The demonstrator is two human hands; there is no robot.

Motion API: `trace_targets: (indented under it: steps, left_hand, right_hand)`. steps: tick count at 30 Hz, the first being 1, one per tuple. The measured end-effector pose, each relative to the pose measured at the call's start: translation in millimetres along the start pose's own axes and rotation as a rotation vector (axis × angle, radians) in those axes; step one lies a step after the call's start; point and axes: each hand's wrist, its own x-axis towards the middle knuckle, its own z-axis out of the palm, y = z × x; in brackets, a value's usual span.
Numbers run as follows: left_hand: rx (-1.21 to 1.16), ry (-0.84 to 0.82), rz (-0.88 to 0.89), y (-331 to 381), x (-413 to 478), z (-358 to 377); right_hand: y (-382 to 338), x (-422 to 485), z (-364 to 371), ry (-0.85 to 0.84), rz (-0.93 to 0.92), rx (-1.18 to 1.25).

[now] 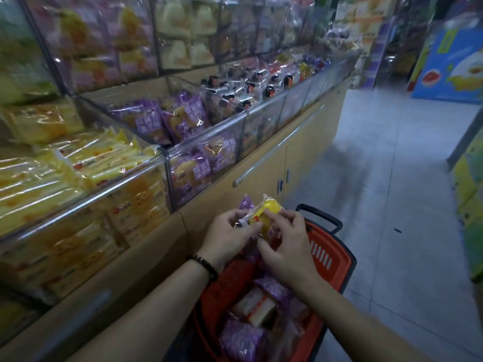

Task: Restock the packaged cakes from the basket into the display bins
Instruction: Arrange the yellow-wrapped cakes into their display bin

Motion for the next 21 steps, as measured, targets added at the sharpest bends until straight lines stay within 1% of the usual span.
trace_targets:
  steps: [1, 3, 7, 10, 12, 14, 16, 18, 21]
  left_hand:
    - [0.062, 0.023, 0.034, 9, 0, -3]
    - [0.154, 0.037, 0.046, 34, -5, -10]
    - [0.234, -0.003, 0.103, 93, -19, -30]
    - [0.413, -0.018, 0.252, 131, -34, -43]
    - [0.532, 0.01, 0.335, 151, -43, -50]
    - [0.546, 0.001, 0.369, 167, -47, -58]
    - [0.577, -0.013, 0.402, 182, -52, -67]
    - [0.598, -0.039, 0.41, 196, -56, -76]
    - [0.554, -0.06, 0.378, 217, -63, -91]
  right_hand:
    - [-10, 5, -9, 0.016, -0.002, 0.016]
    - [-28, 18, -31, 0.047, -0.003, 0.019]
    - [-56, 57, -77, 0.092, 0.02, -0.003]
    - [-69, 79, -100, 0.004, 0.058, 0.07]
    - [-79, 91, -112, -0.119, 0.073, 0.144]
    - [-90, 101, -121, -0.269, 0.083, 0.246]
    - [-99, 108, -128, -0.354, 0.079, 0.29]
    - [-109, 113, -131, -0.378, 0.075, 0.325]
    - [-124, 121, -134, -0.338, 0.088, 0.414]
